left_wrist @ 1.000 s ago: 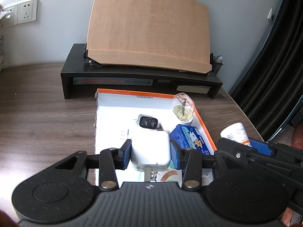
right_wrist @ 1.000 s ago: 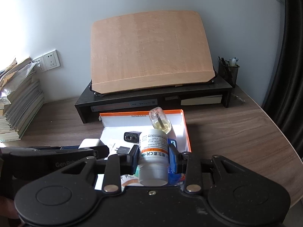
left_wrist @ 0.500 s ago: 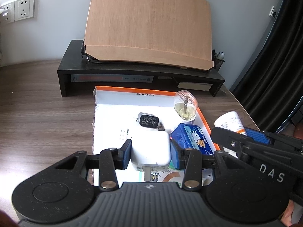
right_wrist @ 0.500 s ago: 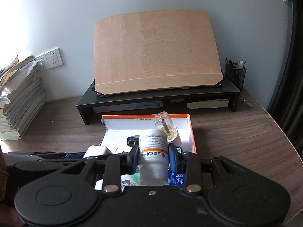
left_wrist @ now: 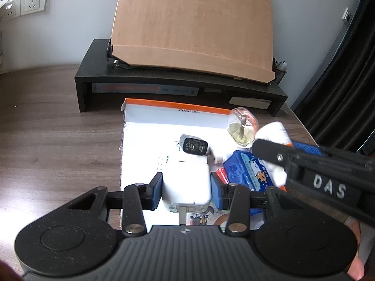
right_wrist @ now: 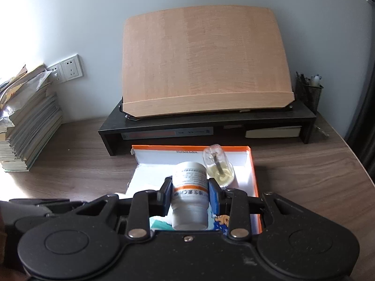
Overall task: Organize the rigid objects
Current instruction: 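Lower the white charger and medicine bottle into the box, then open the left tool to drop the charger while right releases the medicine bottle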
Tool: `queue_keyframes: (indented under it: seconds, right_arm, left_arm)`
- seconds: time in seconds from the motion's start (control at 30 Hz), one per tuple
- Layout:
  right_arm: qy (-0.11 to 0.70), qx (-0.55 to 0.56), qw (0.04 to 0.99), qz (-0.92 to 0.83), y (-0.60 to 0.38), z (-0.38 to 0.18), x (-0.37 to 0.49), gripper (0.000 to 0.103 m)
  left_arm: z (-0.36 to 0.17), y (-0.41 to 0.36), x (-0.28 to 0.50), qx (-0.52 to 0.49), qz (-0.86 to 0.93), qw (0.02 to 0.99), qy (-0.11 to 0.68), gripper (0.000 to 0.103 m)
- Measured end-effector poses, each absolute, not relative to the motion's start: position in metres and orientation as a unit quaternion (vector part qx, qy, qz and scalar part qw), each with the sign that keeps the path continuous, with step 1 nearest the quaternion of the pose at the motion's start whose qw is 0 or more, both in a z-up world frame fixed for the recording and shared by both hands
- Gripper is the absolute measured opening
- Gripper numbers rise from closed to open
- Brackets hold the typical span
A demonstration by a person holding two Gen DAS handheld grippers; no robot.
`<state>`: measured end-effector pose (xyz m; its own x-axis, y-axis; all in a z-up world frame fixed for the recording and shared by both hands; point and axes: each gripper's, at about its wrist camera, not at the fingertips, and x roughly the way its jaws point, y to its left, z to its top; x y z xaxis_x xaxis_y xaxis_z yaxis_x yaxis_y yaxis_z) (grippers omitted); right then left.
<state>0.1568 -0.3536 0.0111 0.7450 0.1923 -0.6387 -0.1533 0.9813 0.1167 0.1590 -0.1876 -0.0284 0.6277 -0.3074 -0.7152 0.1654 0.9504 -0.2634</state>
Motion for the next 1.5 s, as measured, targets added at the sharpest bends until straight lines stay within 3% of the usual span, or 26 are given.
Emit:
queue_keyframes:
  seconds: [0.1,0.2,0.23,0.63,0.77,1.0,1.23,1.5]
  right_arm:
    - [0.345,0.031,0.933,0.101,-0.352,0.007,0.166,0.041]
    - [0.336,0.037,0.936,0.102,-0.355,0.008,0.169,0.061]
    - [0.327,0.041,0.939,0.100,-0.358,0.010,0.168,0.062]
    - [0.311,0.059,0.948,0.039,-0.392,0.021,0.135,0.062]
    - [0.306,0.061,0.950,0.025,-0.397,0.024,0.122,0.063]
    - [0.297,0.061,0.953,0.009,-0.396,0.030,0.097,0.066]
    - [0.293,0.060,0.954,0.004,-0.386,0.035,0.072,0.075]
    - [0.304,0.052,0.951,-0.006,-0.375,0.032,0.039,0.079]
  left_arm:
    - [-0.031,-0.187,0.162,-0.087,-0.132,0.895,0.416,0.042]
    - [-0.034,-0.188,0.163,-0.089,-0.136,0.893,0.421,0.042]
    - [-0.034,-0.189,0.163,-0.089,-0.138,0.892,0.421,0.042]
    - [-0.039,-0.214,0.167,-0.086,-0.190,0.881,0.425,0.042]
    - [-0.038,-0.220,0.164,-0.084,-0.205,0.880,0.420,0.062]
    - [-0.031,-0.208,0.151,-0.088,-0.196,0.881,0.421,0.072]
    - [-0.008,-0.194,0.123,-0.071,-0.162,0.893,0.414,0.098]
    - [-0.001,-0.180,0.090,-0.051,-0.095,0.893,0.436,0.103]
